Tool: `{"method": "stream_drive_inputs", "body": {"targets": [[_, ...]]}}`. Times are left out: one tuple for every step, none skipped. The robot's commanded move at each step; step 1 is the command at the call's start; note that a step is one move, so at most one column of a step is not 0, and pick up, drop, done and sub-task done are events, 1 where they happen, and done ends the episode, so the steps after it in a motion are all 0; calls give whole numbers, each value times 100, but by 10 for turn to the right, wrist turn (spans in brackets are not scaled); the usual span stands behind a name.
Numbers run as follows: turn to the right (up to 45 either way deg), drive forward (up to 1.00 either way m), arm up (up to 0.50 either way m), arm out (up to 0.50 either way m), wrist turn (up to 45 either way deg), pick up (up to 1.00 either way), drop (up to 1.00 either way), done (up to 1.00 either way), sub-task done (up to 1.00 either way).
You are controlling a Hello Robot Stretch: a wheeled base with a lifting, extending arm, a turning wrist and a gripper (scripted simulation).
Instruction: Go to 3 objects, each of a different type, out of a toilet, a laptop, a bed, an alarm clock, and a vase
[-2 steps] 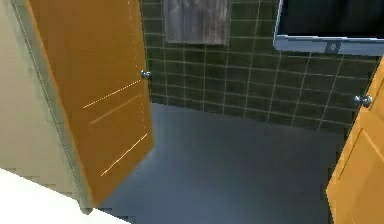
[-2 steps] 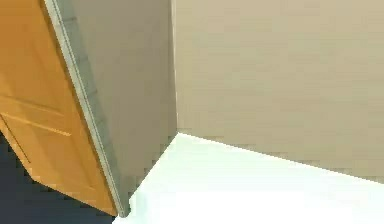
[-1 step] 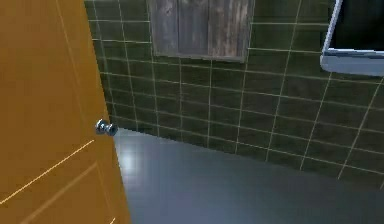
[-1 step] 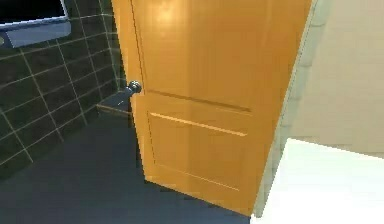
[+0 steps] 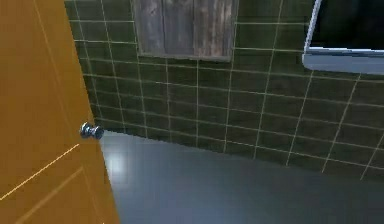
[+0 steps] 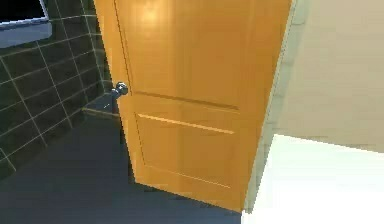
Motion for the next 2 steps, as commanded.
{"method": "stream_drive_inputs", "body": {"targets": [[0, 100, 0, 0, 0, 0, 0, 0, 0], [-330, 0, 0, 0, 0, 0, 0, 0, 0]]}}
